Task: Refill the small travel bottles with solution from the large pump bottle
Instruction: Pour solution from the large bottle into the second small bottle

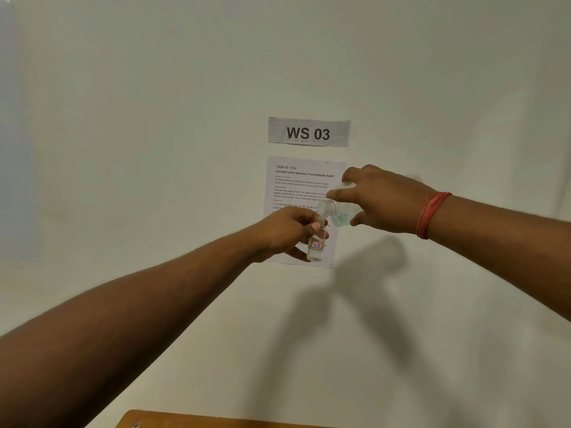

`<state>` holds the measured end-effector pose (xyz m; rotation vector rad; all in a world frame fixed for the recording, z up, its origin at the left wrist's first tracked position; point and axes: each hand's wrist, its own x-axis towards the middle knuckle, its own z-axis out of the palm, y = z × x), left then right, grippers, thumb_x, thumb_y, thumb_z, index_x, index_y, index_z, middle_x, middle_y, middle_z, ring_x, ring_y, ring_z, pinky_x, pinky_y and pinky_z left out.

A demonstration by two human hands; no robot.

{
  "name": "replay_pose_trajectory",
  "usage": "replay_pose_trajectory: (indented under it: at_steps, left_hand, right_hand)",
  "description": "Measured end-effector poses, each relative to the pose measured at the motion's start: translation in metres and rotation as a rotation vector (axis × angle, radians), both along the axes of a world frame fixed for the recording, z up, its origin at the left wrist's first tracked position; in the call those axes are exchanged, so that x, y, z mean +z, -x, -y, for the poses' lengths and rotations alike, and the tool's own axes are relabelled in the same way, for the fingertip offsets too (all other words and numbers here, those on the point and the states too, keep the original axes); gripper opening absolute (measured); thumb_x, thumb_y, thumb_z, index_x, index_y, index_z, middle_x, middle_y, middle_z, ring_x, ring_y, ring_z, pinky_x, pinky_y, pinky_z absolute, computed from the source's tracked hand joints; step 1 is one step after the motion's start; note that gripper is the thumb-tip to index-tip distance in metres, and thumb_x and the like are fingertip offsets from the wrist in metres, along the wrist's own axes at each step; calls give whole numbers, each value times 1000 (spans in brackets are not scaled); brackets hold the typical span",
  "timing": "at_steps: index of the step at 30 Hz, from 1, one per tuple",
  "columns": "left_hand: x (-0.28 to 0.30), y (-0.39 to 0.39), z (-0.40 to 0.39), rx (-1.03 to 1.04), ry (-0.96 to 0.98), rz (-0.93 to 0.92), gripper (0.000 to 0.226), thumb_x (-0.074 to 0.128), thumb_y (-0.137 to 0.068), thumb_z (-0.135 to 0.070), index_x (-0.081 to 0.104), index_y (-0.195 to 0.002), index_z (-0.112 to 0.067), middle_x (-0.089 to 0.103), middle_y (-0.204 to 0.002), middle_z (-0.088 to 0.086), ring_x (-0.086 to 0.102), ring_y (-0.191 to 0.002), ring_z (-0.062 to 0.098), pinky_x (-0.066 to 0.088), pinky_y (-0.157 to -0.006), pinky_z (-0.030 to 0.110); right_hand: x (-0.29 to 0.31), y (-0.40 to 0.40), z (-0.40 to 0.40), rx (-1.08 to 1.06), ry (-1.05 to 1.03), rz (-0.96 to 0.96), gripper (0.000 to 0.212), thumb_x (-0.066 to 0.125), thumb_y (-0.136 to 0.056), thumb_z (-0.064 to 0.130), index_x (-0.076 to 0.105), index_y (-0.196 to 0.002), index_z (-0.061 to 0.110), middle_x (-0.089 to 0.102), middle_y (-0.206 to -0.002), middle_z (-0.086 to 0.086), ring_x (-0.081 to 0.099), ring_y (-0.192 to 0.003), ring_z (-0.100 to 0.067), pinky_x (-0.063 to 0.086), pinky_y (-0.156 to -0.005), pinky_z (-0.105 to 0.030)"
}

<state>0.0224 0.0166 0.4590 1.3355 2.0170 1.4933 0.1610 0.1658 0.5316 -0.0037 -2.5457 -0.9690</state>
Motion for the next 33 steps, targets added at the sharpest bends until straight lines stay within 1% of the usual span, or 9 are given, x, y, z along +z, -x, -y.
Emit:
replay_pose_trajectory:
  at_steps: [3, 8, 11, 14, 20, 29, 33]
  left_hand:
    - [-1, 1, 0, -3, -2, 4, 22, 49, -107, -14, 67, -118, -6, 73, -118, 9, 71, -108, 26, 64, -83, 46]
    - [-4, 4, -2, -4, -8, 13, 20, 50, -107, -15, 67, -116, -9, 74, -115, 6, 72, -105, 22, 64, -83, 46]
    - [-4, 5, -3, -1, -8, 7, 20, 50, -107, -15, 67, -115, -10, 74, -115, 6, 72, -104, 21, 64, -81, 44]
    - [-3, 5, -3, 3, -16, 8, 21, 50, -107, -15, 66, -119, -10, 74, -115, 6, 72, -104, 21, 65, -78, 41]
    - [-3, 6, -2, 5, -7, -8, 20, 50, -107, -14, 68, -115, -9, 74, -115, 6, 71, -107, 22, 63, -85, 48]
    - [-4, 8, -3, 14, -8, -9, 23, 51, -106, -15, 67, -121, -7, 73, -118, 6, 71, -108, 24, 63, -84, 47]
    - [-5, 9, -3, 14, -9, 2, 21, 50, -106, -14, 69, -112, -7, 74, -114, 6, 71, -106, 23, 63, -84, 48]
  right_hand:
    - [0, 1, 0, 0, -2, 0, 69, 71, -86, 38, 39, -147, 34, 45, -137, -7, 50, -112, -29, 53, -86, -43]
    - [-1, 2, 0, 1, -4, 5, 69, 71, -86, 37, 38, -147, 33, 45, -138, -7, 50, -111, -28, 53, -86, -43]
    - [-1, 3, 0, -2, -8, 7, 69, 71, -86, 37, 38, -147, 33, 44, -139, -7, 50, -112, -29, 53, -86, -43]
    - [0, 4, 1, 5, -3, 6, 69, 72, -86, 36, 39, -147, 33, 45, -139, -8, 50, -112, -29, 53, -86, -43]
    - [-1, 5, 0, 3, -10, 6, 69, 70, -86, 37, 39, -147, 33, 44, -138, -8, 50, -112, -29, 52, -87, -43]
    - [-2, 8, -1, 7, -15, 6, 69, 71, -86, 37, 39, -147, 32, 45, -138, -8, 50, -113, -29, 52, -88, -42]
    - [-3, 10, -1, 7, -12, 7, 70, 72, -85, 37, 39, -147, 32, 45, -139, -8, 50, -113, -29, 52, -88, -42]
